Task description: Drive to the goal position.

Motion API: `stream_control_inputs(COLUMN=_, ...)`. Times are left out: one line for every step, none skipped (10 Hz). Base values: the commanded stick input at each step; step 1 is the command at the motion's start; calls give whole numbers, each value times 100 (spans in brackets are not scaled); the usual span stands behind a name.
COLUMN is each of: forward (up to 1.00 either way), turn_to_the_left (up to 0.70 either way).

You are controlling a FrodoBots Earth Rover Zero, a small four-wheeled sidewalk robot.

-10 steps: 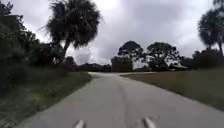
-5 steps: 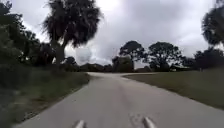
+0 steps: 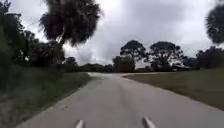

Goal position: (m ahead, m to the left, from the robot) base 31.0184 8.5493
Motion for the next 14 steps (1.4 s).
stream_control_inputs(forward=85, turn_to_the_left=0)
stream_control_inputs(forward=85, turn_to_the_left=0)
stream_control_inputs(forward=85, turn_to_the_left=0)
stream_control_inputs(forward=85, turn_to_the_left=0)
stream_control_inputs(forward=85, turn_to_the_left=0)
stream_control_inputs(forward=85, turn_to_the_left=0)
stream_control_inputs(forward=85, turn_to_the_left=0)
stream_control_inputs(forward=85, turn_to_the_left=0)
stream_control_inputs(forward=85, turn_to_the_left=0)
stream_control_inputs(forward=85, turn_to_the_left=0)
stream_control_inputs(forward=85, turn_to_the_left=0)
stream_control_inputs(forward=85, turn_to_the_left=0)
stream_control_inputs(forward=85, turn_to_the_left=0)
stream_control_inputs(forward=85, turn_to_the_left=0)
